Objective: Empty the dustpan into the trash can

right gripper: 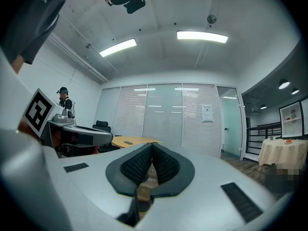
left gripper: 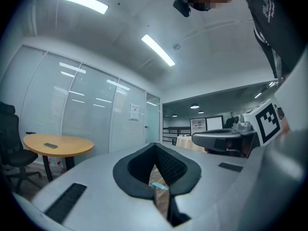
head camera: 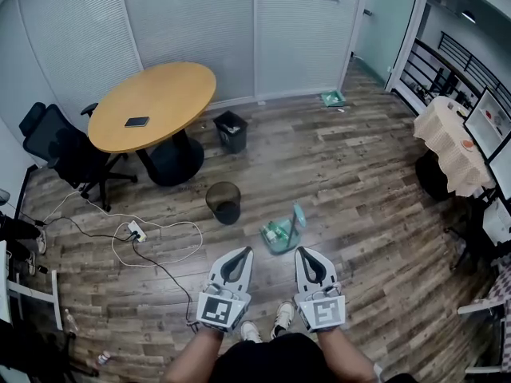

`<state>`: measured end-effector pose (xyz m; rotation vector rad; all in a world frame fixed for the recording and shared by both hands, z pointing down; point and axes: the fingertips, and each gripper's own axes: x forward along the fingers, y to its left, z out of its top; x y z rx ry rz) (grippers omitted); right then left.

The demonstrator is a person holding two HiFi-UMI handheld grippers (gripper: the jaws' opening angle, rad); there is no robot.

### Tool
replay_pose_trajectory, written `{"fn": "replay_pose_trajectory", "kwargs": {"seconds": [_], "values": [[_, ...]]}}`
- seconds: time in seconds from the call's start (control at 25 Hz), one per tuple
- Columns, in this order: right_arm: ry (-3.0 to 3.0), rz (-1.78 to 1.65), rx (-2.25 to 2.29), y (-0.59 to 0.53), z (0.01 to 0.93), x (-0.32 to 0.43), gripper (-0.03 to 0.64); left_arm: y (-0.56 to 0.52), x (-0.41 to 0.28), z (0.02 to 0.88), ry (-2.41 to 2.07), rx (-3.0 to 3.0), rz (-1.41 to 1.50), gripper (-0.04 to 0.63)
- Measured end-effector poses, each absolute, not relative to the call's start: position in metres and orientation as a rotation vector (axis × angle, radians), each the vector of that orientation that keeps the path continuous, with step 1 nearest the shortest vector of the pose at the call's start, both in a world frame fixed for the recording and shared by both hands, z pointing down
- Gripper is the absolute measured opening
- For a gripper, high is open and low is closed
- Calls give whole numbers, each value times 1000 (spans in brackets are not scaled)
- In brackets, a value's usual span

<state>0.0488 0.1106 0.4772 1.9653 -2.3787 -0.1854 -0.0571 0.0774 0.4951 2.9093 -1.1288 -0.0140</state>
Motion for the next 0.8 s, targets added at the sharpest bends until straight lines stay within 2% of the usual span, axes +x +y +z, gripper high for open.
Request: {"fn": "replay_pose_trajectory", "kwargs": {"seconds": [0.2, 0.8], "values": [[-2367, -174, 1947, 100, 462, 53, 23, 73, -44, 495, -1106, 2907, -83, 11], [-2439, -165, 1964, 90, 488, 70, 23, 62, -29, 510, -1136, 2922, 10, 11]]}}
